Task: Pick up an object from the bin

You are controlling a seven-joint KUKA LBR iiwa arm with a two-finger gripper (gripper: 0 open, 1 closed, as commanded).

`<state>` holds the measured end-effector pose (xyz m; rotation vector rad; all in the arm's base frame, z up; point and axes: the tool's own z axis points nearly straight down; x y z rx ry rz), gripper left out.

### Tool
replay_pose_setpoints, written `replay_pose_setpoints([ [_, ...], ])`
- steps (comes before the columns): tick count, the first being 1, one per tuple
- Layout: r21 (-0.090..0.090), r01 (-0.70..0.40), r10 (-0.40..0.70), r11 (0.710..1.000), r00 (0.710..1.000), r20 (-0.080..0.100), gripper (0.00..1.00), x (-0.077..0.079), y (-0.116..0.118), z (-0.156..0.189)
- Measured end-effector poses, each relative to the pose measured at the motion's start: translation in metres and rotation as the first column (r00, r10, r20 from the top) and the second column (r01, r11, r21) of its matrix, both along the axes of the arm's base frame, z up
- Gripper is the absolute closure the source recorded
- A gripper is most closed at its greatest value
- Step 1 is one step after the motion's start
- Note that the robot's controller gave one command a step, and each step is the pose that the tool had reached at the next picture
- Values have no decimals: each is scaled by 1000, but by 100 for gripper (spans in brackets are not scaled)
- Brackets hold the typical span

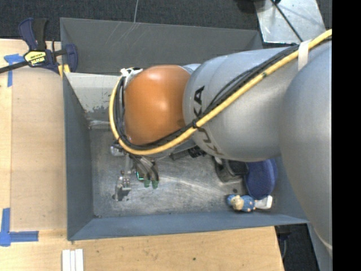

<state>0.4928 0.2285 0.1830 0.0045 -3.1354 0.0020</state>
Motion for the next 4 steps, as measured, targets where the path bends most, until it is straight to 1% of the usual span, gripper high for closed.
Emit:
replay_pose_setpoints([
  [1, -1, 165, -165, 986, 986, 11, 0, 73, -76, -38],
  [2, -1, -72, 72, 997, 997, 12, 0, 112, -186, -65],
  [3, 5, 27, -27, 1000, 1000, 8, 0, 127, -206, -109],
  [4, 5, 30, -30, 1000, 999, 37, 100, 133, -208, -104],
])
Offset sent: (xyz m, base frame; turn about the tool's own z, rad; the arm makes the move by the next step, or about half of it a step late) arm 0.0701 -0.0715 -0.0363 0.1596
